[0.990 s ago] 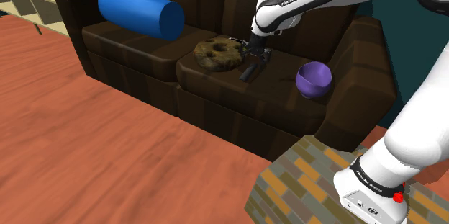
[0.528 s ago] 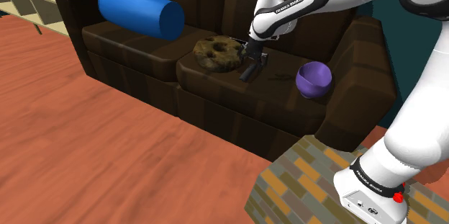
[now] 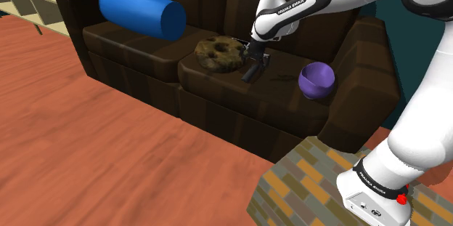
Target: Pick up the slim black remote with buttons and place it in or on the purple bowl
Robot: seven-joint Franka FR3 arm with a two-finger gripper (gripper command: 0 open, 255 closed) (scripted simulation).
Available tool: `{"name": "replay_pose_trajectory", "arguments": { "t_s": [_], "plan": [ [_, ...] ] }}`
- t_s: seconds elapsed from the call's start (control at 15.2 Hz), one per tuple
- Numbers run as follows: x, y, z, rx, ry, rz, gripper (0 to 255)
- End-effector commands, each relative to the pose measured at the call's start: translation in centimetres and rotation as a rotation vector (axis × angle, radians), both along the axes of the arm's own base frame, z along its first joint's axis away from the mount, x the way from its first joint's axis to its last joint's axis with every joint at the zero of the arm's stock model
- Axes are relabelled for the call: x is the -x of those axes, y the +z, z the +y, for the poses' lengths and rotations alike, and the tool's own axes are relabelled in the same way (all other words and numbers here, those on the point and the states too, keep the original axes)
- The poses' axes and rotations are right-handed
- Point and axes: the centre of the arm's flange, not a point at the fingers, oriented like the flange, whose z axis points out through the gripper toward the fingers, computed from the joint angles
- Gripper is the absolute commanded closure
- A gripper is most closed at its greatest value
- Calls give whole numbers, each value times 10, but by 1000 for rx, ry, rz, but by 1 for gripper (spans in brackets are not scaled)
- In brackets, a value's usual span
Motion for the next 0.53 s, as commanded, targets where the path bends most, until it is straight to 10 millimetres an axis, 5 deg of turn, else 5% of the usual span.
{"name": "replay_pose_trajectory", "arguments": {
  "t_s": [0.0,0.07,0.46],
  "plan": [
    [0,-24,0,-6,-2,9,0],
    [-3,-23,2,-6,-2,9,255],
    [-5,-16,3,-6,-2,9,255]
  ]
}}
